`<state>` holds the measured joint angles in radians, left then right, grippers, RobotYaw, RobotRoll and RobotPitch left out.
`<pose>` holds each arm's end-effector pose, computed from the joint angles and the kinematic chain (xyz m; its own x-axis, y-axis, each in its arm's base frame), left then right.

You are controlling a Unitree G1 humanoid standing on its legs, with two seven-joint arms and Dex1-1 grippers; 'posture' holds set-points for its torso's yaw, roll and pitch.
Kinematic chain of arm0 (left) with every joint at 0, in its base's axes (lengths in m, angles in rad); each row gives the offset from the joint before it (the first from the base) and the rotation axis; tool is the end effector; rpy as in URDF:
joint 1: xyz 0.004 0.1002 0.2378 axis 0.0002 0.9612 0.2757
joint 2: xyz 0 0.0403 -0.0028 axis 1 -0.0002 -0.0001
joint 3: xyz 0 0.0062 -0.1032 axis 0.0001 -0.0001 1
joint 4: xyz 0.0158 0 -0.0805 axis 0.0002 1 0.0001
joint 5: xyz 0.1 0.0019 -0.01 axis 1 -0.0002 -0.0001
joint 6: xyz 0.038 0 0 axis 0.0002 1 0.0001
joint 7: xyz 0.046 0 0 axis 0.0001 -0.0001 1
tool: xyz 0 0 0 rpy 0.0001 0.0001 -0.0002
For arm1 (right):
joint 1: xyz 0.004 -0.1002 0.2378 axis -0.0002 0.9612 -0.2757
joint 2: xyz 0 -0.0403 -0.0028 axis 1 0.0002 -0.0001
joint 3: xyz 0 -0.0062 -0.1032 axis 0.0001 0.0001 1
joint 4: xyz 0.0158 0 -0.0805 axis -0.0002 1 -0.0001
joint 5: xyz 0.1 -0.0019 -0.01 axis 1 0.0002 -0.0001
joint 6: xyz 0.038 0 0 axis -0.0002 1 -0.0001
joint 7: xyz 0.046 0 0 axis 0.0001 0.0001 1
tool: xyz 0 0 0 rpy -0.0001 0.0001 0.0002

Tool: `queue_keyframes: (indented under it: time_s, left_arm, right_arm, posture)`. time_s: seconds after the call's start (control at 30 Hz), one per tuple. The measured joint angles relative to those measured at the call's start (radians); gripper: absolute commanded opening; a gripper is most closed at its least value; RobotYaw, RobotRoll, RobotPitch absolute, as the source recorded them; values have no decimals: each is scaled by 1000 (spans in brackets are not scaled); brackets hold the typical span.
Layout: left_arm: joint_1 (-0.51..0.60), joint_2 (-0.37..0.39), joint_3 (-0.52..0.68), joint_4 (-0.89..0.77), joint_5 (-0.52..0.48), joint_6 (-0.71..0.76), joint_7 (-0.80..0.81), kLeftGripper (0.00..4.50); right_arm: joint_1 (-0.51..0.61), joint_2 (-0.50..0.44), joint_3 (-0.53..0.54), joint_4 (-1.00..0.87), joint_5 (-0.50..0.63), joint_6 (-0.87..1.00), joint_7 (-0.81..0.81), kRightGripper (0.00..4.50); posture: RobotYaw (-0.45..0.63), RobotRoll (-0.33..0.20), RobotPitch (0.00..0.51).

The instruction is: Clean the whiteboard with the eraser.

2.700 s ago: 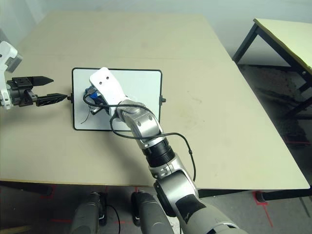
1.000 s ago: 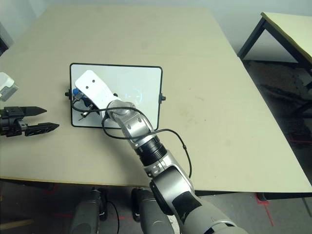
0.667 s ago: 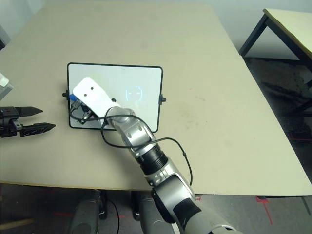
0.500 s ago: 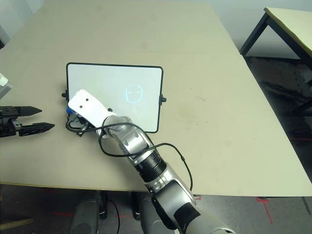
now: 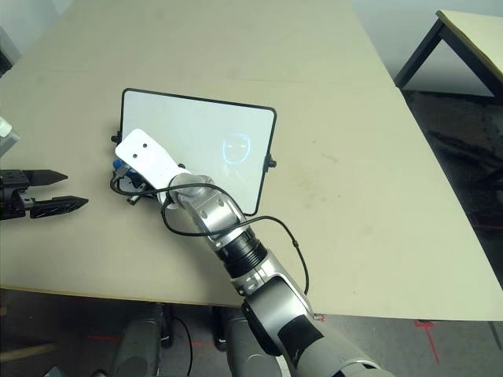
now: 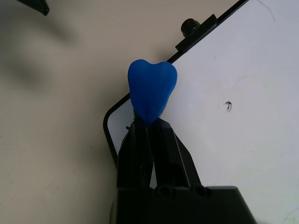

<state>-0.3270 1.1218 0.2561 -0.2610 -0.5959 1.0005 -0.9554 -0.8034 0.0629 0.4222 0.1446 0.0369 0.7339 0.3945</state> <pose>0.2127 0.3015 0.2483 0.6638 -0.5419 -0.5156 0.6782 0.7267 0.1094 0.2809 -0.0063 0.1712 0.5825 0.7680 -0.2663 -0.8128 0.5474 -0.1993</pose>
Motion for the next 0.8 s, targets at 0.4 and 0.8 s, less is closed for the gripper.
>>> queue_keyframes:
  time_s: [0.4, 0.8]
  left_arm:
    - [-4, -1, -5, 0, 0, -1, 0, 4500]
    - [-19, -25, -25, 0, 0, -7, 12, 4500]
  right_arm:
    - [-16, -34, 145, -38, -70, 25, 34, 0]
    - [-175, -99, 218, -89, -206, 87, 82, 0]
  posture:
    - [-9, 0, 242]
    - [-23, 0, 218]
